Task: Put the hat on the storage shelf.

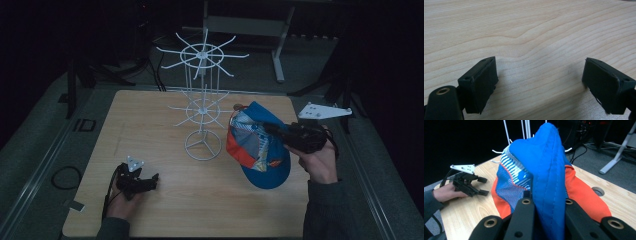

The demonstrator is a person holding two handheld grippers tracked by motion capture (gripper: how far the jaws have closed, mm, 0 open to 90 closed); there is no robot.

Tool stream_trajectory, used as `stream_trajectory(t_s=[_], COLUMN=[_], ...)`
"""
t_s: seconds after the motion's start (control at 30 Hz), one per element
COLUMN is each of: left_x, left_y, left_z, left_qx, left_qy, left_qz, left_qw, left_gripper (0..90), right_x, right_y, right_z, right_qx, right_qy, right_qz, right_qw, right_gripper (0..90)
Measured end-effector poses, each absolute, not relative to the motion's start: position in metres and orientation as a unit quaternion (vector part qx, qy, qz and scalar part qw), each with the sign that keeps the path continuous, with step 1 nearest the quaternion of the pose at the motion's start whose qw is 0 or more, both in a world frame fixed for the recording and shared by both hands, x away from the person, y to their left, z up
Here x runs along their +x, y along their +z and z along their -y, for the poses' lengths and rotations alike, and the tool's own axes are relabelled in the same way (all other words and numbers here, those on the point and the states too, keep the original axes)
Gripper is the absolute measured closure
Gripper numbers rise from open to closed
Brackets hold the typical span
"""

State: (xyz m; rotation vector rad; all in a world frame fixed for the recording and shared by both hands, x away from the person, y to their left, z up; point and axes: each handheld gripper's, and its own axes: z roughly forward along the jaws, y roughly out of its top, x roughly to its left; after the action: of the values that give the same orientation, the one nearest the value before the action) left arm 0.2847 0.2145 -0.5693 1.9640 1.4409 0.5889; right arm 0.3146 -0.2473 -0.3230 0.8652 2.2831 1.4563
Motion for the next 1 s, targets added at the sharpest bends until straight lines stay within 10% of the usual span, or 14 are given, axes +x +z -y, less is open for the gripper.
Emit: stream_trajectory(t_s=[1.0], left_x=[0.285], left_y=[-0.569], left_z=[-0.214], left_qx=[0.744], left_qy=[0.223], left_qz=[-0.546], left_qw=[0.313], left_gripper=[13.4], right_x=[0.314], right_y=[-0.289], right_z=[0.261], right_qx=[0.273], right_qy=[0.549], right_qz=[-0.773], right_qw=[0.161], right_gripper=[87.7])
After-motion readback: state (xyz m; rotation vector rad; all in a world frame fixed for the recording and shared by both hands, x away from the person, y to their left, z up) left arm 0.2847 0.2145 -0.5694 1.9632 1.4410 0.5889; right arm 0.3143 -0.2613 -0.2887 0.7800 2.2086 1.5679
